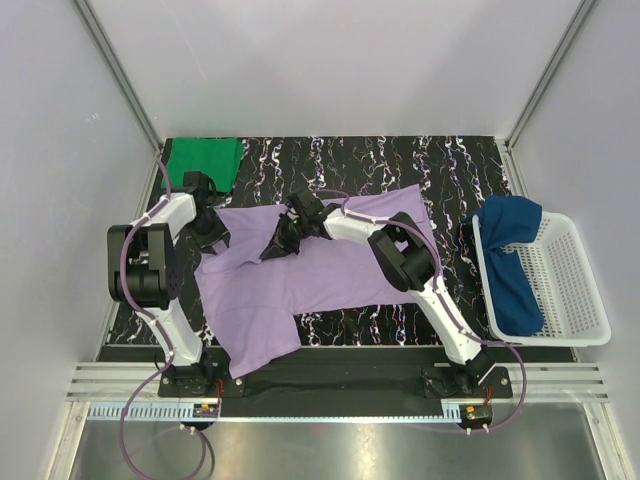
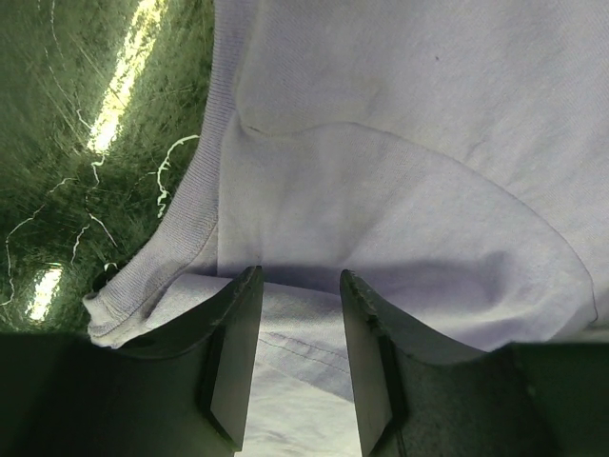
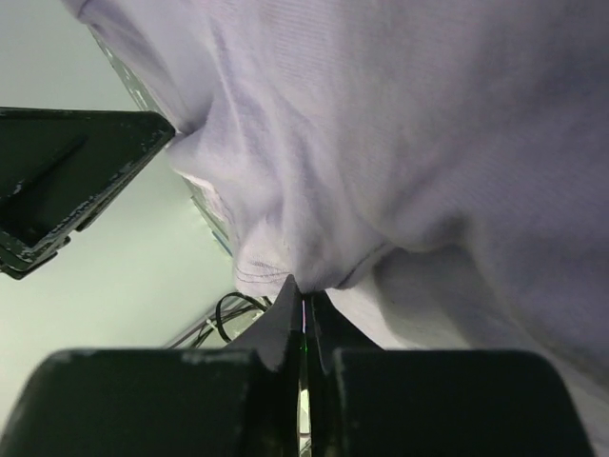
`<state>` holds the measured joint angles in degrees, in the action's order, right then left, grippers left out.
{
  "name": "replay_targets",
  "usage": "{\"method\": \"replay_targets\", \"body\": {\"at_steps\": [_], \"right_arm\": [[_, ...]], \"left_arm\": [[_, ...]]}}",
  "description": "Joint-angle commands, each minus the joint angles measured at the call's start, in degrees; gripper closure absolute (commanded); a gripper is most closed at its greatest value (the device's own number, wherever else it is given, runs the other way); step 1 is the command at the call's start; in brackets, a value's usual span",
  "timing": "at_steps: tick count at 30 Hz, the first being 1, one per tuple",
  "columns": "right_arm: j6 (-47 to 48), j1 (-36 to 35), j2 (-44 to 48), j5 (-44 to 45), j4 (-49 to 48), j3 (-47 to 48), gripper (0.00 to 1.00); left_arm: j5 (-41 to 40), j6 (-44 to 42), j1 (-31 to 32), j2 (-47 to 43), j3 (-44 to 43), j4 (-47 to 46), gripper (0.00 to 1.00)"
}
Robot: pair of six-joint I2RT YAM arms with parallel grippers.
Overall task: Fold and stack the t-shirts
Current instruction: Fold the tshirt
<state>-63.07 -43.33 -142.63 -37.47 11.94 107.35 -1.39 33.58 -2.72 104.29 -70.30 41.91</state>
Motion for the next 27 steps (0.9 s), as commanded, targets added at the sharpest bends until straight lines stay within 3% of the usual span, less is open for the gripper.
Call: {"method": "replay_targets", "body": {"at_steps": [1,18,27], "right_arm": [[1.27,-0.79,2.52,-0.58,1.76,0.76,1.00],[-2.85,0.00,8.77,-6.91,4.14,-1.70,1.00],[-6.01,2.02,9.91,-8.93,-1.74,-6.89,1.00]], "left_arm": [[-1.86,0.34,-0.18,0.21,-0.98,-0.87,0.56],[-4.32,-1.77,-0.27,2.06,-1.15,-0.78,0.56],[-6.08,-3.43,-0.18,2.15,-2.21,-0.25,0.56]]}}
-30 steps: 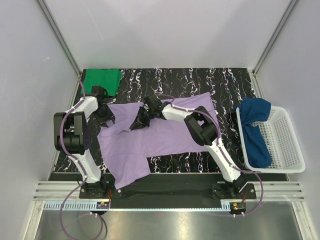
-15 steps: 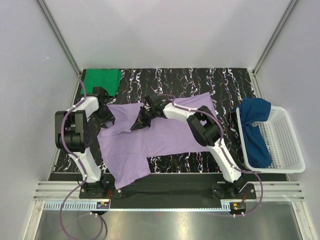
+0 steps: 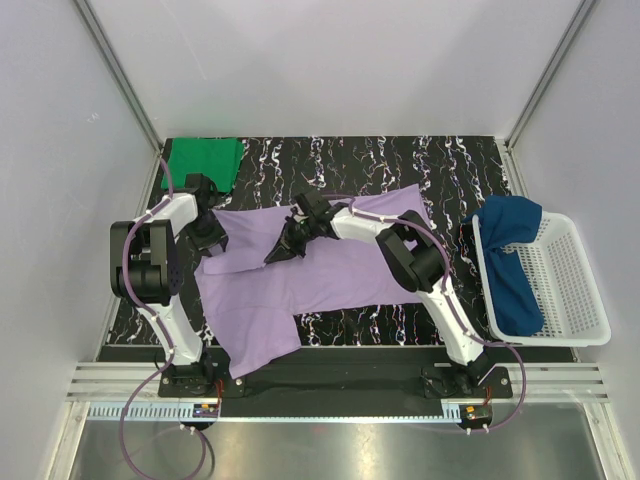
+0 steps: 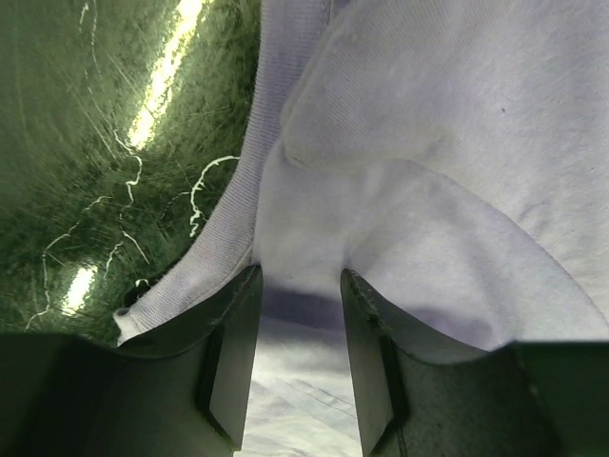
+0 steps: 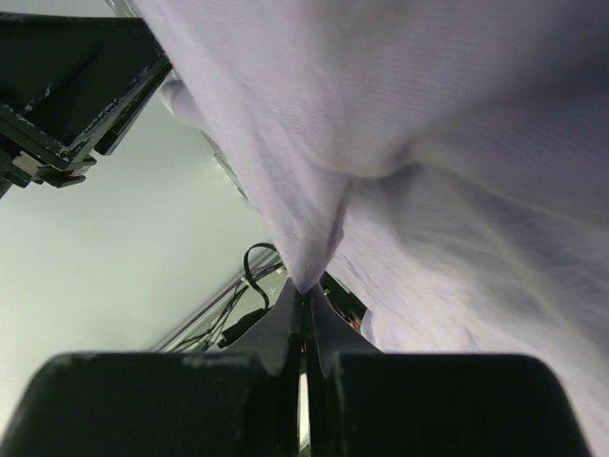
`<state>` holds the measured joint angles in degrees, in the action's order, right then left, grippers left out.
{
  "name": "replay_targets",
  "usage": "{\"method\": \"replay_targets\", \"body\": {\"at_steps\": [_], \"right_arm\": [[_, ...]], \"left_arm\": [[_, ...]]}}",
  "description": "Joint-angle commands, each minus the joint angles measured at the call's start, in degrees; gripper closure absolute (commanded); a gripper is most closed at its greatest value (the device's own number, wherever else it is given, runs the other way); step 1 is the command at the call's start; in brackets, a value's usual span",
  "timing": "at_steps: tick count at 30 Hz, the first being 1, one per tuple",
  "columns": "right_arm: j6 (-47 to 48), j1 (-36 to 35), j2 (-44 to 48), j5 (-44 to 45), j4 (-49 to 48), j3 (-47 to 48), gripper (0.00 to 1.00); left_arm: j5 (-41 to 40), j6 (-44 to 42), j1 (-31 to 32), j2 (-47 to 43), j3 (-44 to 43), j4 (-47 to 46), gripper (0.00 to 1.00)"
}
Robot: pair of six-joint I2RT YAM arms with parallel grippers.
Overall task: Fold and stack the t-shirts
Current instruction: Fold the tshirt
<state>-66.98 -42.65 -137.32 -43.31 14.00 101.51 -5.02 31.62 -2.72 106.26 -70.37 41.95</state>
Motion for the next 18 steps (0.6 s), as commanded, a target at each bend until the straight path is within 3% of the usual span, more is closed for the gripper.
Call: {"method": "replay_targets", "body": {"at_steps": [1,5,7,10,11,13,16,18], "right_arm": [[-2.28,1.61,4.51,-3.71,-4.15,-0.79,1.00],[-1.58,1.96,2.85,-6.17,-4.34,1.05,0.97],[3.24,1.96,1.79,-4.52,2.75,2.37,0.84],[10.62,1.96,0.30,-3.37,9.88,3.78,0.78],[12.64,1.96,0.29,-2.75,11.99,3.78,0.71],[24.10,2.05,2.22,3.79,23.63,4.91,0.67],[29.70,2.05,2.93,6.04,25.98,7.29,0.63],[32.26,2.05,2.93,5.52,26.96,9.31,0.59]], "left_arm": [[-2.63,-1.82,-0.27,0.09,-2.32,-0.12,0.56],[-3.51,-2.70,-0.27,-1.14,-2.93,0.41,0.56],[-4.03,-2.88,-0.27,-3.59,-2.15,0.67,0.56],[-4.56,-2.53,-0.27,-7.99,-1.00,1.20,0.55],[-4.56,-2.26,-0.18,-9.30,-0.13,1.63,0.55],[-3.08,-2.87,-0.27,-15.87,3.63,0.85,0.54],[0.17,-4.10,-0.27,-18.71,6.20,-0.21,0.51],[2.37,-4.63,-0.44,-19.77,8.48,-0.29,0.44]]}}
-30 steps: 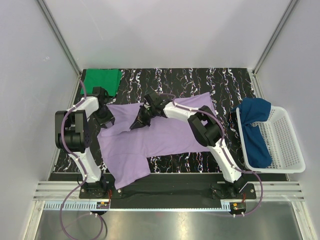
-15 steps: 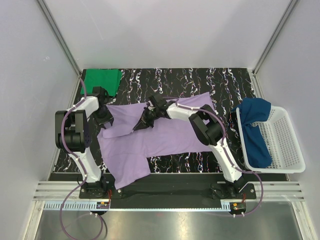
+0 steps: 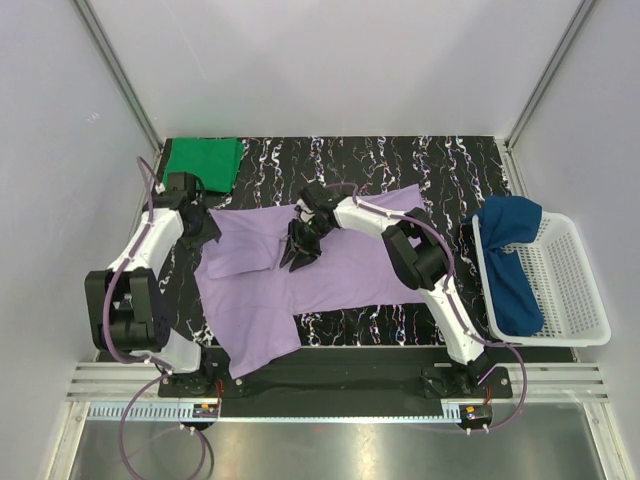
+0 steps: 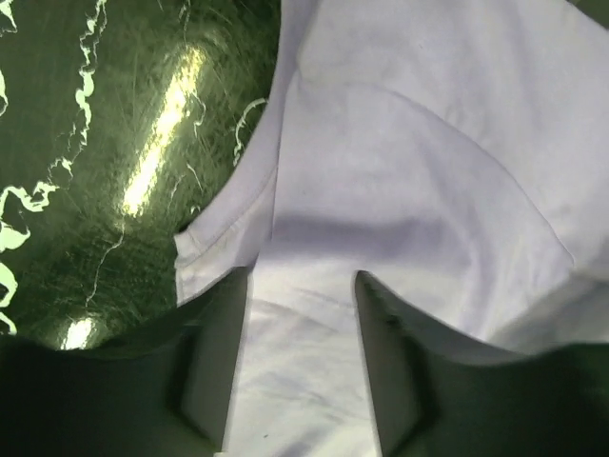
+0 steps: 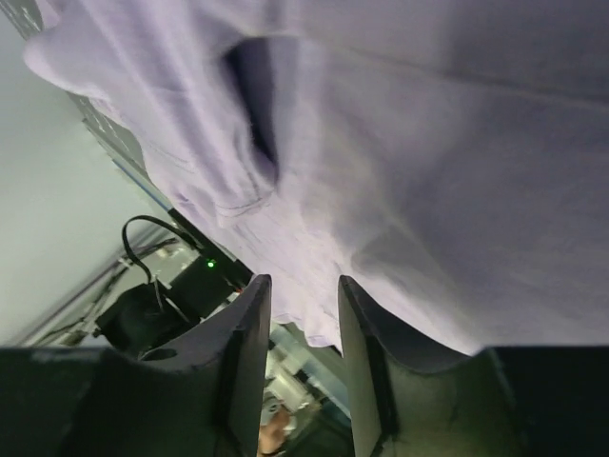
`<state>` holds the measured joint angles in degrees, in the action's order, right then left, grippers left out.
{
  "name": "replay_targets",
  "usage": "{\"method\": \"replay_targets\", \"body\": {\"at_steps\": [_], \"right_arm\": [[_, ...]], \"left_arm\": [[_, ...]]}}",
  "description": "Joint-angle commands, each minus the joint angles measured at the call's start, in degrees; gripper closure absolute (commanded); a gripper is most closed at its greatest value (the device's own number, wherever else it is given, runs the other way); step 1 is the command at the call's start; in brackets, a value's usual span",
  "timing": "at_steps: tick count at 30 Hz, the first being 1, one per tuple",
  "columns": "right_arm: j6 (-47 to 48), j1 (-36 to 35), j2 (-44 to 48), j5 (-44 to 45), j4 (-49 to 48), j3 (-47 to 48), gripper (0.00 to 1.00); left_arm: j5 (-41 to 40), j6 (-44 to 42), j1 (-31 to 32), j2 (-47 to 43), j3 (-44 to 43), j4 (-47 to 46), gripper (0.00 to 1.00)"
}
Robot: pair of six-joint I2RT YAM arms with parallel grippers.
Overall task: Fold and stack the t-shirts
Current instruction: Fold the tshirt
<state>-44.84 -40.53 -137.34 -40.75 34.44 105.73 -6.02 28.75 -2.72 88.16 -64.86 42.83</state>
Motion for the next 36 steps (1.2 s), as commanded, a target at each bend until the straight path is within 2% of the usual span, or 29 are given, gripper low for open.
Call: {"method": "replay_targets", "body": {"at_steps": [1,9,16,24,30,33,34,36], "right_arm": [[10.30,0.02,2.95,2.70,5.74,5.36,0.58],[6.78,-0.25,0.15,-0.20,0.72,5.97,0.54],[6.34,-1.12,-2.58,-1.43,-0.16,8.44,0.53],[5.82,-2.27,-4.52,-0.73,0.19,9.93,0.54],[5.90,-3.23,-5.75,-0.21,0.55,11.16,0.55],[4.76,-3.32,-6.36,0.32,-0.33,11.34,0.55],[4.33,-3.32,-6.62,0.32,-0.42,11.77,0.57],[4.15,-3.32,-6.71,0.94,-0.16,12.39,0.59]], "left_arm": [[3.82,-1.94,-0.44,-2.02,4.03,-1.60,0.43],[12.43,-3.00,-5.54,-7.47,14.93,-7.93,0.40],[13.23,-3.79,-7.21,-6.95,16.34,-9.16,0.40],[17.45,-3.53,-8.00,-3.70,17.75,-12.24,0.46],[17.71,-3.88,-8.18,-1.68,16.79,-12.51,0.55],[17.71,-4.41,-8.27,-0.80,15.82,-12.33,0.62],[17.71,-4.49,-8.27,-0.45,15.47,-11.98,0.69],[17.71,-4.85,-8.27,-0.44,14.68,-11.02,0.74]]}}
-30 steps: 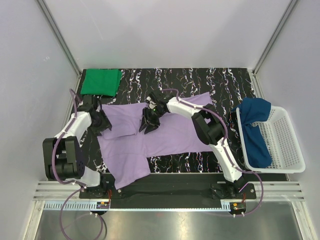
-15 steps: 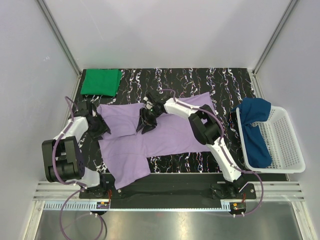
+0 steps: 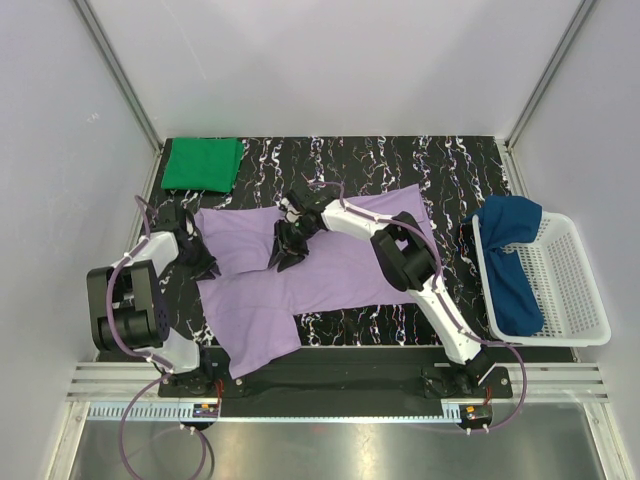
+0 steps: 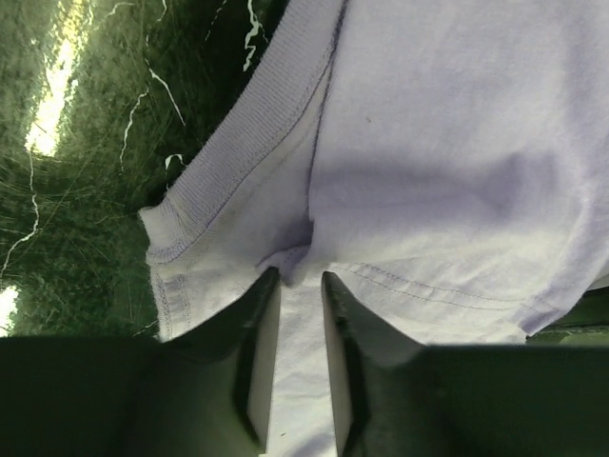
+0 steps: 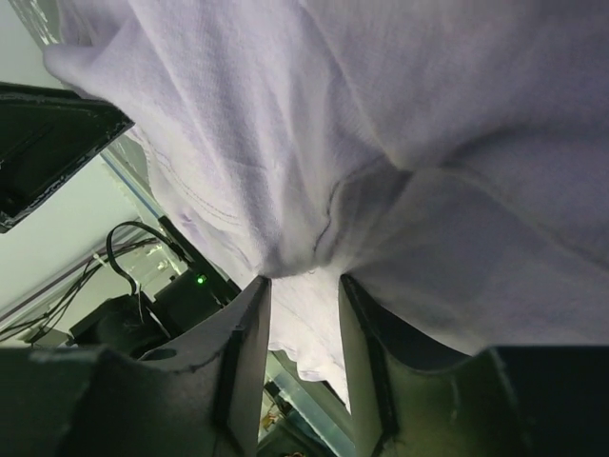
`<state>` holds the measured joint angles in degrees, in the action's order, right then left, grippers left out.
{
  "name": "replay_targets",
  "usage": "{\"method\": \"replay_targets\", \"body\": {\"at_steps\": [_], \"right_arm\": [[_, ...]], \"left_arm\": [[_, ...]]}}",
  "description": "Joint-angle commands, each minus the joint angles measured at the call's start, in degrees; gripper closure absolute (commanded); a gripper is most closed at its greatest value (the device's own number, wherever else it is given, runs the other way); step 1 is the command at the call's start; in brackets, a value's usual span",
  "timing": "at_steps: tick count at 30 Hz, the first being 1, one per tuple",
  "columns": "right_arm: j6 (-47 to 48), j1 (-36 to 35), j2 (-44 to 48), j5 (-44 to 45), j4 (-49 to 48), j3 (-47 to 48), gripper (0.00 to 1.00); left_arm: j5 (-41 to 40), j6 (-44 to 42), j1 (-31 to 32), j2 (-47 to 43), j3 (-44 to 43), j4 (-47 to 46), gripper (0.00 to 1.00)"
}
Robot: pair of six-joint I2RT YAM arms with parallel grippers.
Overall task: Fold and stack the t-shirts
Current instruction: Fold the tshirt
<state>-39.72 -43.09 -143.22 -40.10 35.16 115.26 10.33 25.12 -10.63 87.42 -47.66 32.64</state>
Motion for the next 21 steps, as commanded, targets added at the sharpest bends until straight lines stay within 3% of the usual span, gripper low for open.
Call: {"method": "replay_targets", "body": {"at_steps": [1,7,14,21], "right_arm": [[-0.97,-0.77,-0.75,0.72,-0.88,3.30,0.60],[-2.63,-0.77,-0.21,1.60,-2.37,2.60,0.60],[-3.78,-0.77,-1.27,1.07,-2.64,4.00,0.69],[-5.45,-0.77,-0.05,-0.59,-3.34,4.62,0.99]], "left_arm": [[1.36,-1.22,-0.35,-0.14,-2.79,-0.57,0.77],[1.54,-0.96,-0.35,-3.30,-3.58,1.46,0.88],[2.50,-0.25,-0.35,-4.27,-3.84,2.51,0.99],[1.72,0.27,-0.35,-6.81,-6.04,4.80,1.00]]}}
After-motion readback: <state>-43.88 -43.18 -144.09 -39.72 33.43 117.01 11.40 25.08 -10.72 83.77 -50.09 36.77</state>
